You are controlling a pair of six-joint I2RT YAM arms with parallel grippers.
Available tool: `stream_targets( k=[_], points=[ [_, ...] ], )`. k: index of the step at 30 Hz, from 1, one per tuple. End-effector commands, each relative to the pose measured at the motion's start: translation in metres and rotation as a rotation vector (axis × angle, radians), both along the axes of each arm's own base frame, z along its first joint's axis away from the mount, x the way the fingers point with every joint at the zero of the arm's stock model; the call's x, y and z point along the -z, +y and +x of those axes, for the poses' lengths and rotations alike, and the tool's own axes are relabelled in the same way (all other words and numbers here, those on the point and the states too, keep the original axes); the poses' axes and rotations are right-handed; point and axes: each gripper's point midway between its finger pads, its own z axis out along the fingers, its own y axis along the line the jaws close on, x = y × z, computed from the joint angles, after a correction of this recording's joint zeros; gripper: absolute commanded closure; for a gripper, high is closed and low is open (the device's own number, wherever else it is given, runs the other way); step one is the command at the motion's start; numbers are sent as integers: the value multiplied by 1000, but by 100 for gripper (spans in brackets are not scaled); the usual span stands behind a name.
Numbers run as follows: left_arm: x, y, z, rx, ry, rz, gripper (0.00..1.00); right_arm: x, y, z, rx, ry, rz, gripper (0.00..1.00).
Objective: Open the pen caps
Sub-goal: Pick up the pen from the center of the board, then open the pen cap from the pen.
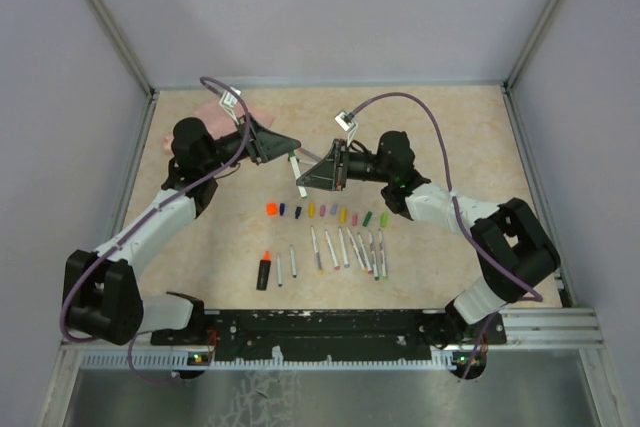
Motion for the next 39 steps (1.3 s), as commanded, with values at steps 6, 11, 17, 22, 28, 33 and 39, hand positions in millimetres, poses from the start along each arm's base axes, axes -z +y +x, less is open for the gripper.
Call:
stream_targets(
  k=[6,11,17,22,28,33,39],
  points=[
    [6,-4,-7,46,-15,17,67,-37,-2,-8,-8,-107,77,100],
    [7,-5,-10,61,-11,14,91,-36,-2,-9,-4,-105,76,100],
    [1,-4,-13,63,-32,1,100,-37,-4,-9,4,-102,76,92],
    [-2,-4,-16,66,-47,-10,100,-42,-5,-6,38,-97,73,66],
    [-1,-9,-22,58,-57,-20,100,-45,-1,-5,59,-82,54,60],
    [-5,-12,-25,55,-71,-33,100,-39,5,-6,61,-70,18,61],
    [-7,-12,-24,42,-79,-38,100,-39,9,-11,46,-78,8,79]
  ],
)
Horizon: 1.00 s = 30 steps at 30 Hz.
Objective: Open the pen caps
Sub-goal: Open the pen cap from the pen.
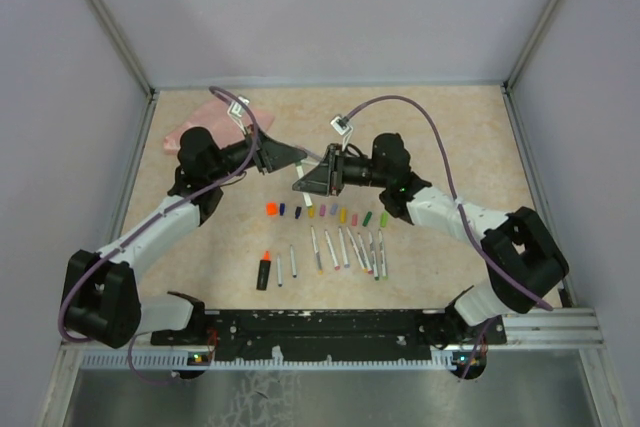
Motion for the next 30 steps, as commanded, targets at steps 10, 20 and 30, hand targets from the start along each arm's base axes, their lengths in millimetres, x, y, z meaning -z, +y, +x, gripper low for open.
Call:
stream_targets(
  k=[10,20,30],
  points=[
    [-55,29,47,-207,-216,-57,100,-38,4,-20,-60,-85,92,100],
    [-135,60,113,-416,-388,-125,100,-26,2,-40,-81,-52,77,100],
    [-135,62,101,-393,-371,-133,100,-1,-22,-29,97,-72,-103,100]
  ],
)
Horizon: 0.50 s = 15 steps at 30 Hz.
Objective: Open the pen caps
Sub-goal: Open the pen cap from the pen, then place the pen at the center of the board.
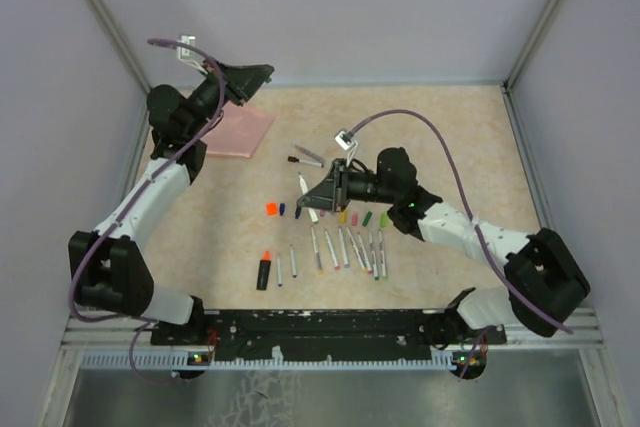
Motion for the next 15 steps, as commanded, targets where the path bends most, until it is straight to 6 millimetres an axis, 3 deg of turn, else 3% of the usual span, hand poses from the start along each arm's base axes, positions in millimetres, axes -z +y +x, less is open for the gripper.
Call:
stream_targets(
  k=[1,7,15],
  points=[
    [0,-3,-20,37,-18,-2,100,-1,-23,9,134,-100,-130,100],
    [53,-4,-54,105,119,19,100,41,-81,21,390,-112,-405,100],
    [107,-2,-91,149,257,42,100,103,-161,1,651,45,-639,100]
  ],
)
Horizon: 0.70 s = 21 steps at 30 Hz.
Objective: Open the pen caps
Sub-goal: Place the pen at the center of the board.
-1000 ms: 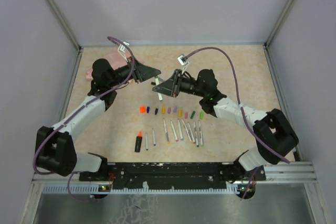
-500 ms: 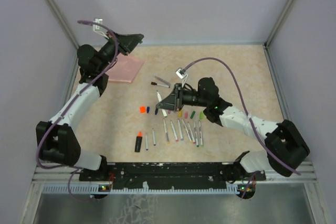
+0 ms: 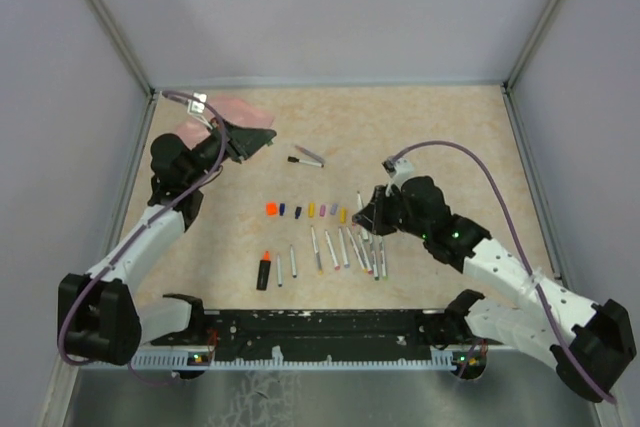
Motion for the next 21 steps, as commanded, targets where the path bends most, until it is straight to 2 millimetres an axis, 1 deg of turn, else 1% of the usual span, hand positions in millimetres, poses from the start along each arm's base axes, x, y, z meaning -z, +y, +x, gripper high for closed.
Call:
stream_targets(
  k=[1,4,7,11,15,21],
  points=[
    [11,-2,-23,50,35,2,100,48,-58,-8,222,93,-185,100],
    [19,-3,-30,70,57,7,100,68,-80,-17,293,144,-243,100],
    [26,-4,-36,91,80,5,100,89,-96,-28,338,218,-292,100],
    [33,-8,-44,130,104,15,100,108,-99,-36,371,312,-310,100],
    [37,-10,-52,142,120,14,100,130,-110,-40,444,411,-390,100],
    [42,-12,-61,158,134,9,100,146,-119,-38,498,456,-473,99]
  ],
)
